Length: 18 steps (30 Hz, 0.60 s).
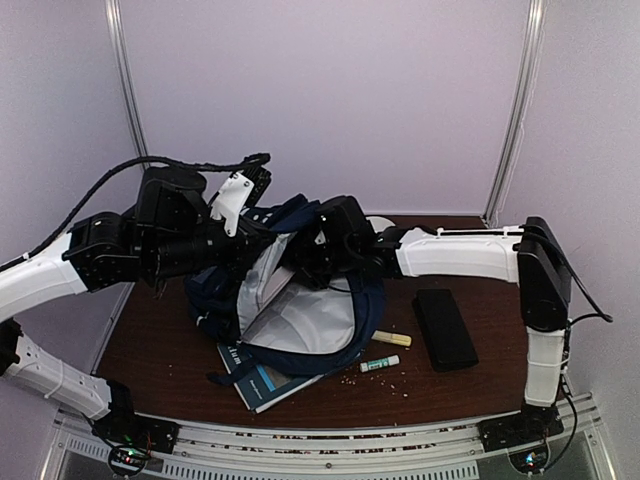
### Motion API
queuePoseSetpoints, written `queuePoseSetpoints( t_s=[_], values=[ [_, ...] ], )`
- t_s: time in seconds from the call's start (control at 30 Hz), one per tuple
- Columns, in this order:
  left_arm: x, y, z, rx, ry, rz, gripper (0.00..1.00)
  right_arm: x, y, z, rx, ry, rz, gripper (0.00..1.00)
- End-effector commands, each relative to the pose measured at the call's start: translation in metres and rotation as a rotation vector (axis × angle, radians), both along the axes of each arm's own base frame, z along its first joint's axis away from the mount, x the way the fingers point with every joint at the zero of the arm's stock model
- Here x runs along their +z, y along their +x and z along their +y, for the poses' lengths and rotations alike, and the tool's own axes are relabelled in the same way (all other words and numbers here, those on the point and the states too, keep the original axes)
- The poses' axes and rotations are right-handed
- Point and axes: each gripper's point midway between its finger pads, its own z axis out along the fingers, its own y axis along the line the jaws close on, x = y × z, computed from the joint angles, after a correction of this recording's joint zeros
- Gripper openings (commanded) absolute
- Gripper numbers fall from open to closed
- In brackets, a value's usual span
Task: Pack the student bag
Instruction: Place the book in the student bag.
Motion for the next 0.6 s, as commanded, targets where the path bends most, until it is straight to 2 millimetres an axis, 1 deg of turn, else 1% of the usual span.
queuePoseSetpoints(
  t_s=[0.0, 0.1, 0.17, 0.2, 0.23, 0.3, 0.33, 0.4, 0.47, 0.57],
  values=[
    [0.076, -0.022, -0.013, -0.102, -0.217, -0.095, 0.0, -0.001, 0.019, 0.021, -0.007, 0.091, -0.004, 0.1],
    [0.077, -0.029, -0.013, -0.125, -0.234, -0.083, 0.0, -0.008, 0.031, 0.03, -0.047, 0.132, 0.005, 0.1],
    [0.075, -0.03, -0.013, -0.125, -0.238, -0.075, 0.0, -0.008, 0.039, 0.037, -0.06, 0.149, 0.0, 0.11],
    [0.074, -0.03, -0.012, -0.125, -0.236, -0.074, 0.0, -0.008, 0.043, 0.039, -0.067, 0.152, 0.0, 0.12],
    [0.073, -0.029, -0.012, -0.122, -0.233, -0.075, 0.0, -0.008, 0.047, 0.042, -0.068, 0.157, -0.002, 0.16],
    [0.069, -0.028, -0.01, -0.111, -0.222, -0.075, 0.0, -0.005, 0.051, 0.047, -0.057, 0.172, -0.005, 0.32],
    [0.067, -0.027, -0.008, -0.101, -0.217, -0.078, 0.0, -0.004, 0.052, 0.048, -0.048, 0.181, -0.005, 0.46],
    [0.063, -0.02, 0.0, -0.046, -0.2, -0.091, 0.0, 0.004, 0.048, 0.045, -0.034, 0.188, -0.016, 0.63],
    [0.061, -0.012, 0.009, 0.015, -0.179, -0.116, 0.0, 0.011, 0.042, 0.038, -0.033, 0.19, -0.029, 0.75],
    [0.061, 0.0, 0.022, 0.094, -0.153, -0.156, 0.0, 0.024, 0.027, 0.024, -0.017, 0.208, -0.037, 0.84]
  ],
)
